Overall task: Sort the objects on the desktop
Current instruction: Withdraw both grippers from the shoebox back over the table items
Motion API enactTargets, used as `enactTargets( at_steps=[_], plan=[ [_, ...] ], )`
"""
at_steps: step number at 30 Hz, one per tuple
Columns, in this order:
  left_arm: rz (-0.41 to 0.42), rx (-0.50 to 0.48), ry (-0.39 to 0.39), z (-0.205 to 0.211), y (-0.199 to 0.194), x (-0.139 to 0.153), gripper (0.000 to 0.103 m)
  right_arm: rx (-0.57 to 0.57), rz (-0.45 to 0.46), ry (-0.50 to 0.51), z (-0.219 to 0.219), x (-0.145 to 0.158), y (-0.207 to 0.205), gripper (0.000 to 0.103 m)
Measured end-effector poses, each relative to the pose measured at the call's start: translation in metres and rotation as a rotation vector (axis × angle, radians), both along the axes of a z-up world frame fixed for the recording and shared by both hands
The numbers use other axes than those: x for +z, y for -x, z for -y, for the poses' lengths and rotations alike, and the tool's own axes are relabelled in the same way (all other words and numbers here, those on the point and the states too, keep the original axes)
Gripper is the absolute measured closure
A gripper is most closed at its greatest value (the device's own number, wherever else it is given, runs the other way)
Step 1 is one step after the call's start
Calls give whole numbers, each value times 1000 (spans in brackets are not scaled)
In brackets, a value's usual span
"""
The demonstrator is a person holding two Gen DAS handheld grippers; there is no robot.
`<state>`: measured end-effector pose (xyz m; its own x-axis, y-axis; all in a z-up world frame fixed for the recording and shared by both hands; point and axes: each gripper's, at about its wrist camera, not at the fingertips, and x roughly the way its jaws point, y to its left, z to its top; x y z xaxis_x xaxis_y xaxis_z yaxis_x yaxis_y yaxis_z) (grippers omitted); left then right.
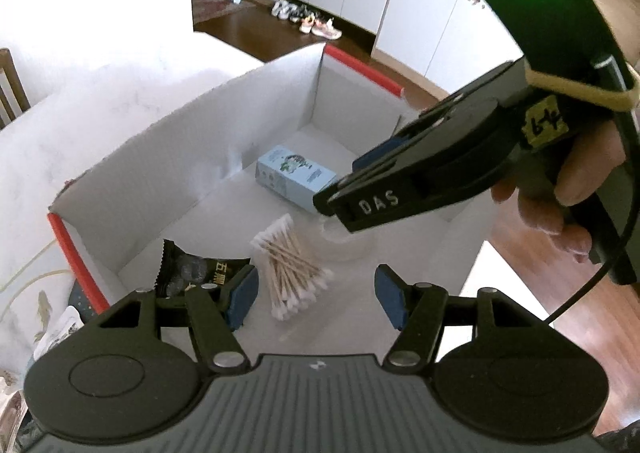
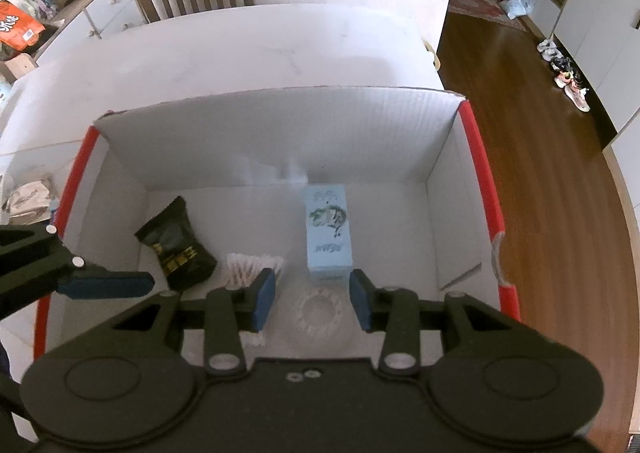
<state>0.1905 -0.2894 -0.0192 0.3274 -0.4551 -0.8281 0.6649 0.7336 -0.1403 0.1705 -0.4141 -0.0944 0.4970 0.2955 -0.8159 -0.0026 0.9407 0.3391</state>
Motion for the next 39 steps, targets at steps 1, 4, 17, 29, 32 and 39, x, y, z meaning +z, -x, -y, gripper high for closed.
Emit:
enactTargets(
  at_steps=[1,4,17,29,32,39],
  plan=[
    [4,0,8,-1,2,2,40,3,5,-1,-1,2,3,62],
    [21,-3,28,-6,8,9,40,8,20,4,-5,9,10,62],
    [74,-2,97,-41,32,23,40,-38,50,-2,-17,22,37,37],
    [103,7,123,-85,41,30,39,-69,55,-9,-53,40,47,33],
    [105,6,128,-97,42,31,39,-73,57,-12,-64,45,47,33],
    [116,23,134,-133,48,31,39,-90,65,2,-90,55,49,33]
  ],
)
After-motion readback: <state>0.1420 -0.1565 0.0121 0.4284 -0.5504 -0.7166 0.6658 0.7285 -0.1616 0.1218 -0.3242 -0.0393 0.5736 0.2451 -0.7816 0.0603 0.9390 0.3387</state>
